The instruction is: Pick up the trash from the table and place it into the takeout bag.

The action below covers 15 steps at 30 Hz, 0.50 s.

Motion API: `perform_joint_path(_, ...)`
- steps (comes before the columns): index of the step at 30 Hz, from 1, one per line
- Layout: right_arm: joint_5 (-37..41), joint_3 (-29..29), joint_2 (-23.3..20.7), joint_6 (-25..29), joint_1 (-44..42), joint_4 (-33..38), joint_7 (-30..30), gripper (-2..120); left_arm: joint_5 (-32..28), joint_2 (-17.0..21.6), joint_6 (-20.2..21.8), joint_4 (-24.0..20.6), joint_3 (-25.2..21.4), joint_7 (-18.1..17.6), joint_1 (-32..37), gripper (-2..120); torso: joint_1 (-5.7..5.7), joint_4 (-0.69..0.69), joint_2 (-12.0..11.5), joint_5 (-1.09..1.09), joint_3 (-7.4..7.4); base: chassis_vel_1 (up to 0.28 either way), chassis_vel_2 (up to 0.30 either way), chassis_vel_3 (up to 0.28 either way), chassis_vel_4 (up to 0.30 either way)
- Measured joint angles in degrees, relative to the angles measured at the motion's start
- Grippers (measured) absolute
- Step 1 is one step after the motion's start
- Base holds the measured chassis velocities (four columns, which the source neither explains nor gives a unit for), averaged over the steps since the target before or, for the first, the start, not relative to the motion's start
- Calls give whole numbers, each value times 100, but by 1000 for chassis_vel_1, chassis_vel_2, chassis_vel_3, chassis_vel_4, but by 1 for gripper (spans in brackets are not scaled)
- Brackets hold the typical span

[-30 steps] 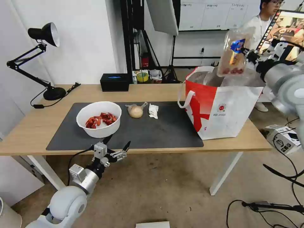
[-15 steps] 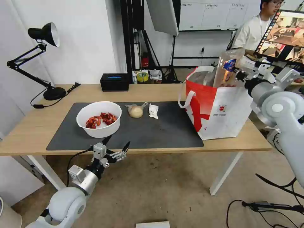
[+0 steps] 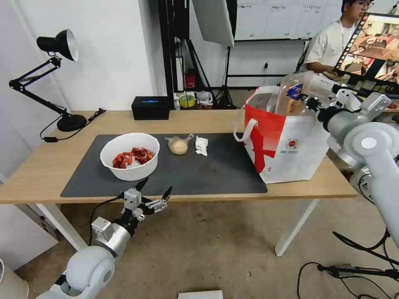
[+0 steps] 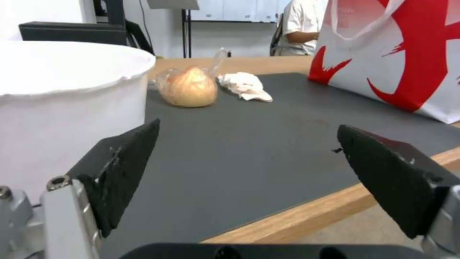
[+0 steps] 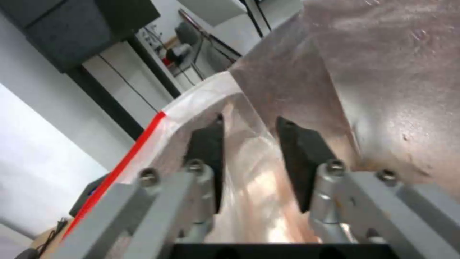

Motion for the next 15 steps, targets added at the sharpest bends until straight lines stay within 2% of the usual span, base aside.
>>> perform_joint_path(3, -7, 3, 14, -35, -10, 2, 28, 43, 2, 25, 9, 1, 17, -22, -29, 100, 0, 0, 0, 0, 0, 0, 0, 0, 0)
perform_joint_path(4, -7, 3, 14, -35, -10, 2, 28, 43, 2, 25, 9, 1, 17, -22, -29, 100, 0, 0, 0, 0, 0, 0, 0, 0, 0)
perform_joint_path(5, -10, 3, 16, -50, -4, 7, 24, 51, 2, 36, 12, 1, 20, -24, -41, 100, 0, 0, 0, 0, 0, 0, 0, 0, 0)
perform_joint_path(7, -13, 1, 16, -56, 3, 11, 14, 54, 2, 44, 13, 1, 19, -25, -48, 100, 0, 0, 0, 0, 0, 0, 0, 0, 0)
perform_joint_path(9, -28, -14, 15, -69, 24, 15, -28, 66, 0, 54, 14, 1, 13, -26, -52, 100, 0, 0, 0, 0, 0, 0, 0, 0, 0)
perform_joint_path(11, -40, -20, 15, -70, 29, 16, -38, 69, -1, 54, 14, 1, 8, -27, -52, 100, 0, 0, 0, 0, 0, 0, 0, 0, 0)
perform_joint_path(14, -123, -41, 4, -74, 33, 32, -162, 84, -4, 47, 14, 1, -11, -28, -49, 100, 0, 0, 0, 1, 0, 0, 0, 0, 0)
perform_joint_path(15, -123, -41, 4, -74, 33, 32, -162, 84, -4, 47, 14, 1, -11, -28, -49, 100, 0, 0, 0, 1, 0, 0, 0, 0, 0)
